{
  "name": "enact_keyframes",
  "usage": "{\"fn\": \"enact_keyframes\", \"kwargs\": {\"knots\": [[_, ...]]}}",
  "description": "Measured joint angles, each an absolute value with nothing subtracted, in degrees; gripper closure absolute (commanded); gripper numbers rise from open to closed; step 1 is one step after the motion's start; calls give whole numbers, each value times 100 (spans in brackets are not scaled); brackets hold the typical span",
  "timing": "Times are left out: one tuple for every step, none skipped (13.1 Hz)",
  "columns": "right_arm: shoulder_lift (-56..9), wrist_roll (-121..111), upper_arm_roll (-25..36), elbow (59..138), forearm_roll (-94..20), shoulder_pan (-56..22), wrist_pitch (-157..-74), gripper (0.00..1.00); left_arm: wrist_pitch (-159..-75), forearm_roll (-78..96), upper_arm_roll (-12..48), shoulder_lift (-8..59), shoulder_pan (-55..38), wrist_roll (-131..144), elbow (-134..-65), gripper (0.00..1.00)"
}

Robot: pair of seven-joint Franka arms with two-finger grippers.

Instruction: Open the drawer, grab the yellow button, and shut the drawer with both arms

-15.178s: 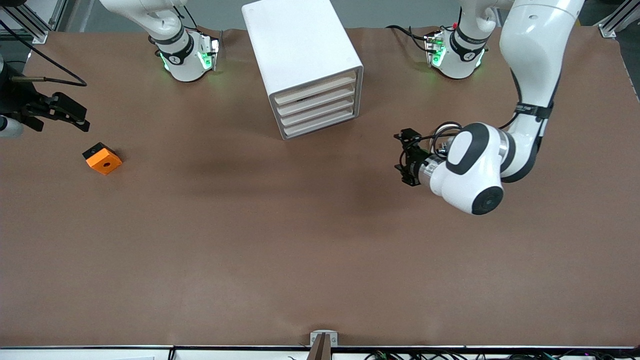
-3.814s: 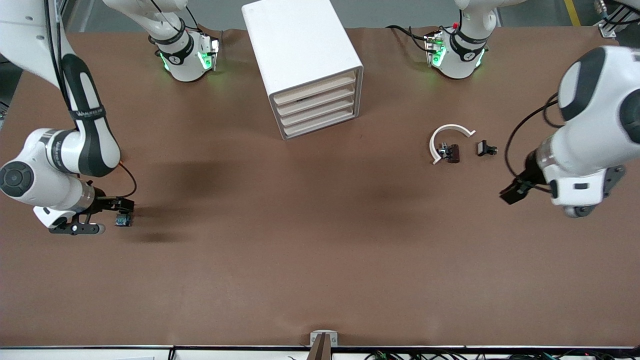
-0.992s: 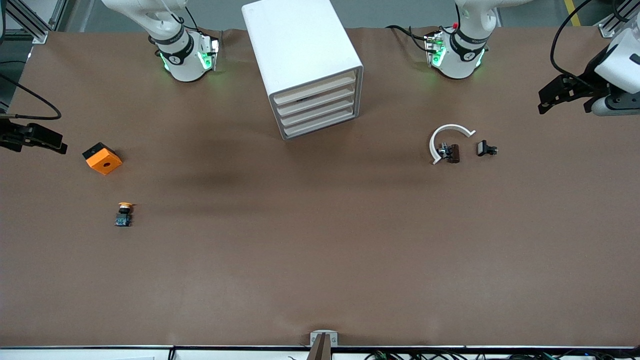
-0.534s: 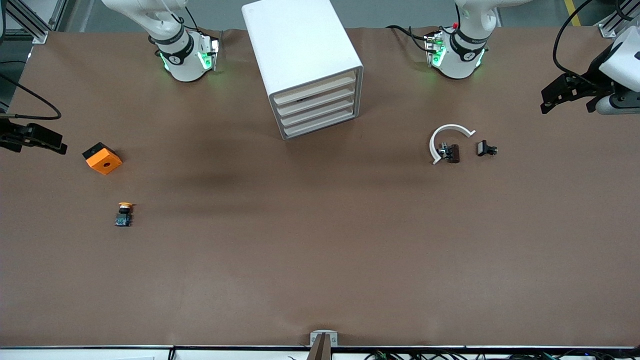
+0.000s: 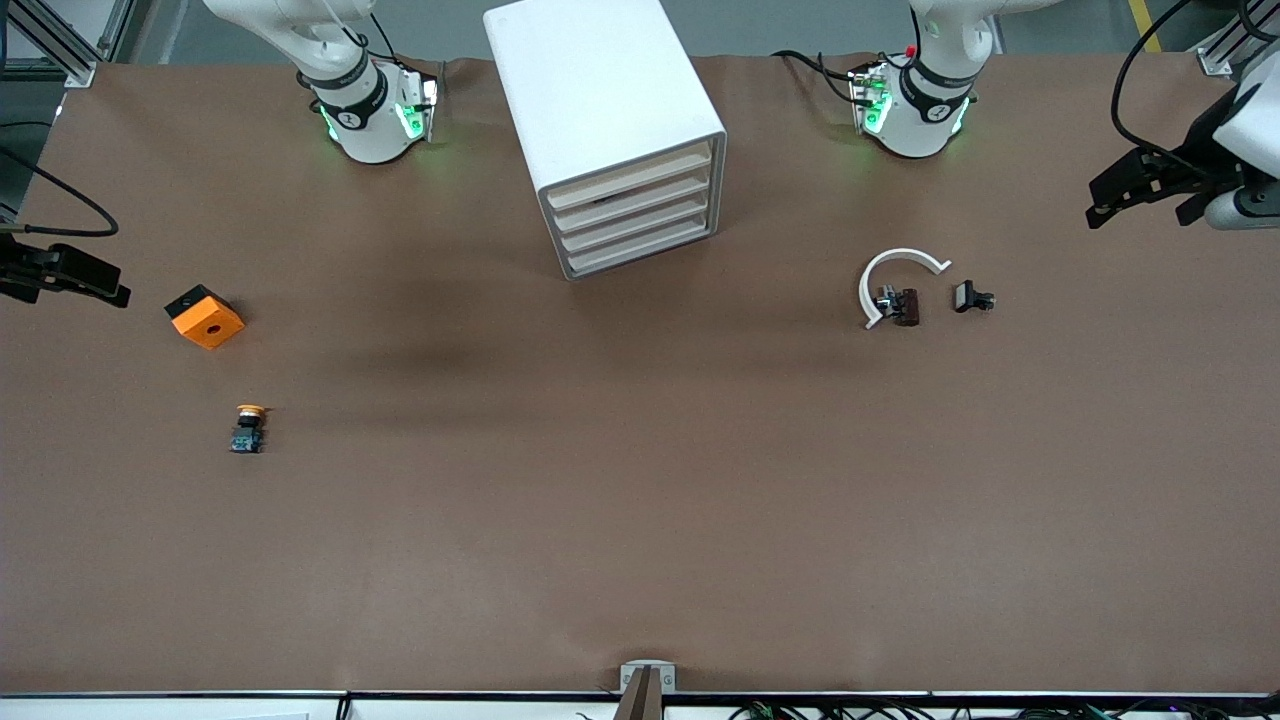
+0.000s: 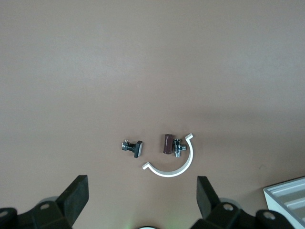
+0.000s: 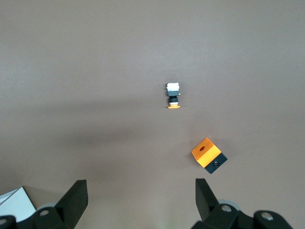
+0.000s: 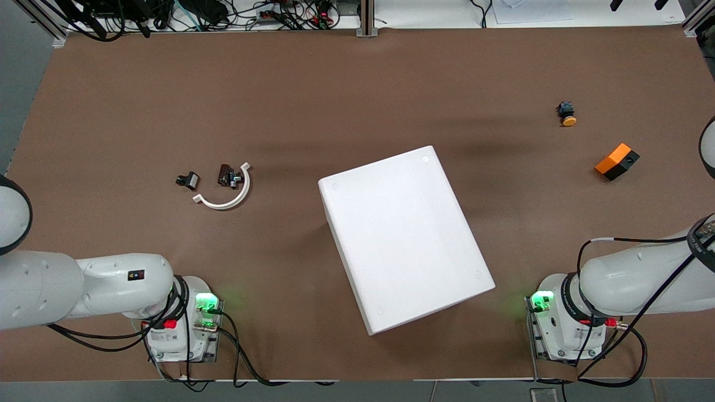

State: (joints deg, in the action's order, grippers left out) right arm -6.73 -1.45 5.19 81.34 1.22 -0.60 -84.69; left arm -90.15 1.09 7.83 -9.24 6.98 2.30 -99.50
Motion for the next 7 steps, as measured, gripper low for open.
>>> {"fn": "enact_keyframes", "kwargs": {"knots": [[-644,-145,519,8134,122,-60,-8465,0,-9018,109,783,-886,709,230,-9914,0],[-626,-145,519,8134,122,-60,-8462,0,-9019,109,783,-842,707,230,-9880,0],[-621,-145,519,8134,122,-60,-8462,0,-9019,109,783,-800,707,230,-9853,0],[-621,-145,519,8136,122,-60,-8462,0,-9019,109,784,-763,705,230,-9822,0],[-619,-145,519,8141,122,-60,-8460,0,-9019,109,787,-726,704,230,-9779,0],[-603,-145,520,8162,122,-60,-8467,0,-9019,109,794,-693,700,230,-9741,0],[-540,-145,521,8246,122,-60,-8533,0,-9019,109,800,-665,695,230,-9710,0]]}}
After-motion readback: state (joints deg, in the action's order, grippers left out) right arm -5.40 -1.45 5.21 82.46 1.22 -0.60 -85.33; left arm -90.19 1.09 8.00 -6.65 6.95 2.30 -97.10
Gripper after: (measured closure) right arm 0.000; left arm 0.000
